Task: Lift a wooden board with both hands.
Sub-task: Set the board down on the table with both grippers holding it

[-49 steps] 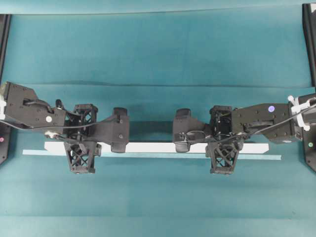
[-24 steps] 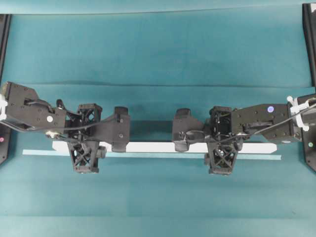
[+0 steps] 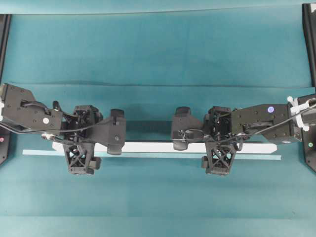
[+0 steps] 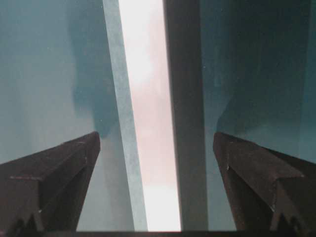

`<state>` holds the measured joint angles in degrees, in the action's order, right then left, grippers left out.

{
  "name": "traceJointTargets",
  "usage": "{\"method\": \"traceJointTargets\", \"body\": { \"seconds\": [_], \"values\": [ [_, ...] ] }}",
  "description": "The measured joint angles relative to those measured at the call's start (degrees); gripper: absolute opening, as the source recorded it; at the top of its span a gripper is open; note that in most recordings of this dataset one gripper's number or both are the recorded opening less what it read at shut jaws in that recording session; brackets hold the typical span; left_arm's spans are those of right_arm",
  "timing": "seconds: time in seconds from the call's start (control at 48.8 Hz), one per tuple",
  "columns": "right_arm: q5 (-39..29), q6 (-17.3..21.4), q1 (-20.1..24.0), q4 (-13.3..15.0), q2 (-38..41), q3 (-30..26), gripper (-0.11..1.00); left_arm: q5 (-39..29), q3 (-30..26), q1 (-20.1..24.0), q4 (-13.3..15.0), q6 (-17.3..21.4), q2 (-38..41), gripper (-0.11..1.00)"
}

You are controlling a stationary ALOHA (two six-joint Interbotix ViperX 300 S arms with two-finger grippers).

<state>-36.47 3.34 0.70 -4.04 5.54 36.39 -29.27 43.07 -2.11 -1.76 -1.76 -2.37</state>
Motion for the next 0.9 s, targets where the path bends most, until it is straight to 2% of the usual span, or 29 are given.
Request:
{"method": "traceJointTargets", "body": {
  "seconds": [0.348,0.901],
  "values": [
    [0.0,1.6,-0.1,0.0,-9.8,1.0,0.93,-2.4,-0.1,0.0,0.0,0.0,-10.1,0.98],
    [2.1,1.8,-0.9,1.0,-27.4,3.5,0.93,0.0,2.5,-0.4,0.0,-0.3,-29.5,0.98]
  ]
}}
